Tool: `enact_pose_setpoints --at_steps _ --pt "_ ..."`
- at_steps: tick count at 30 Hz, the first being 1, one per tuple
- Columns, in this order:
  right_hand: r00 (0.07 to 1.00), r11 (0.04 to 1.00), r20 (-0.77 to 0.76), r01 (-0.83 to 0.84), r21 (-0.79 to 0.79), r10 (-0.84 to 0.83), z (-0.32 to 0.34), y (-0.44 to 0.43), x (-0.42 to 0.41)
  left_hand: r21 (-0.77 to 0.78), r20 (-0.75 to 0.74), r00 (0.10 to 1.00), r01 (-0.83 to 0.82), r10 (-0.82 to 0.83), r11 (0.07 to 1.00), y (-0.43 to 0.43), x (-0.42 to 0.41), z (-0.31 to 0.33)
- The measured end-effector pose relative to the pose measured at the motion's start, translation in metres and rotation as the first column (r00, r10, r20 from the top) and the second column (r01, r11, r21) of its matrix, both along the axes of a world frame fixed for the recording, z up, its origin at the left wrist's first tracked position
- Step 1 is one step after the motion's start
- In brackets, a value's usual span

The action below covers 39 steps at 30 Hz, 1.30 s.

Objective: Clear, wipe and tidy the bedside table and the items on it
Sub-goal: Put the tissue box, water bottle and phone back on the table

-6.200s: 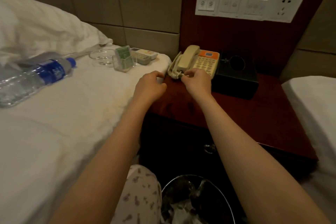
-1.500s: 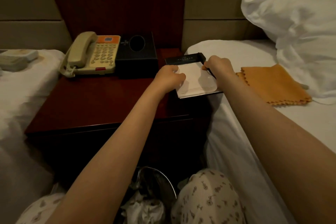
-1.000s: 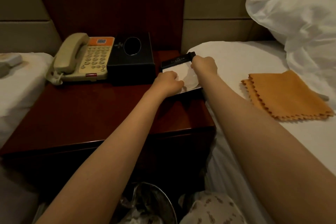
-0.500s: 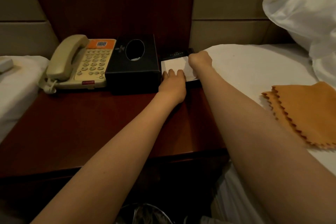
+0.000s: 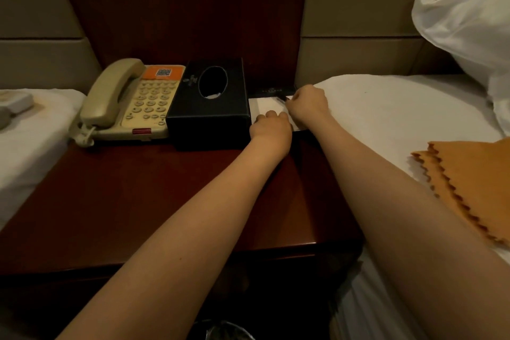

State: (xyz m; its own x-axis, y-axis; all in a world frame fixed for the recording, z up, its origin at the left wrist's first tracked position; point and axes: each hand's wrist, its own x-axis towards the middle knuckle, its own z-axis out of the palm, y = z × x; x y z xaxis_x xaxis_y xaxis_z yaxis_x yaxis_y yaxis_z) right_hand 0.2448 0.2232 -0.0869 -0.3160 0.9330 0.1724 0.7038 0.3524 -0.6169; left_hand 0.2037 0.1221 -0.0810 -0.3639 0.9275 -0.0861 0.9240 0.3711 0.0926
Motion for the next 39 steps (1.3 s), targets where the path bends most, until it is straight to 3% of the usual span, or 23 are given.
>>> enact_pose_setpoints --at_steps 3,7,16,26,31,39 --pt "0.993 0.991 0.116 -0.049 0.128 0.034 -0.003 -0.002 0.0 0.015 0.01 1.0 -0.002 0.002 1.0 0.002 -0.002 -0.001" --pt "0.993 0.984 0.114 -0.033 0.178 0.012 -0.002 -0.002 0.002 0.022 0.027 1.0 -0.009 0.009 1.0 0.004 -0.002 -0.001" --pt "0.997 0.994 -0.075 -0.003 -0.107 -0.005 0.005 -0.005 -0.019 -0.045 0.087 0.996 0.019 -0.015 0.999 -0.007 -0.003 0.01" --pt "0.999 0.994 -0.03 0.031 -0.106 -0.034 0.008 -0.021 -0.026 -0.023 0.227 0.973 0.05 -0.044 0.998 -0.042 -0.013 0.031" --pt "0.999 0.996 -0.043 0.026 -0.086 -0.03 0.023 -0.038 -0.022 0.06 0.366 0.931 -0.031 0.007 0.998 -0.064 -0.026 0.036" --pt "0.952 0.989 -0.293 -0.116 -0.092 0.085 0.065 -0.095 -0.028 0.24 0.495 0.867 -0.193 0.051 0.951 -0.119 -0.052 0.059"
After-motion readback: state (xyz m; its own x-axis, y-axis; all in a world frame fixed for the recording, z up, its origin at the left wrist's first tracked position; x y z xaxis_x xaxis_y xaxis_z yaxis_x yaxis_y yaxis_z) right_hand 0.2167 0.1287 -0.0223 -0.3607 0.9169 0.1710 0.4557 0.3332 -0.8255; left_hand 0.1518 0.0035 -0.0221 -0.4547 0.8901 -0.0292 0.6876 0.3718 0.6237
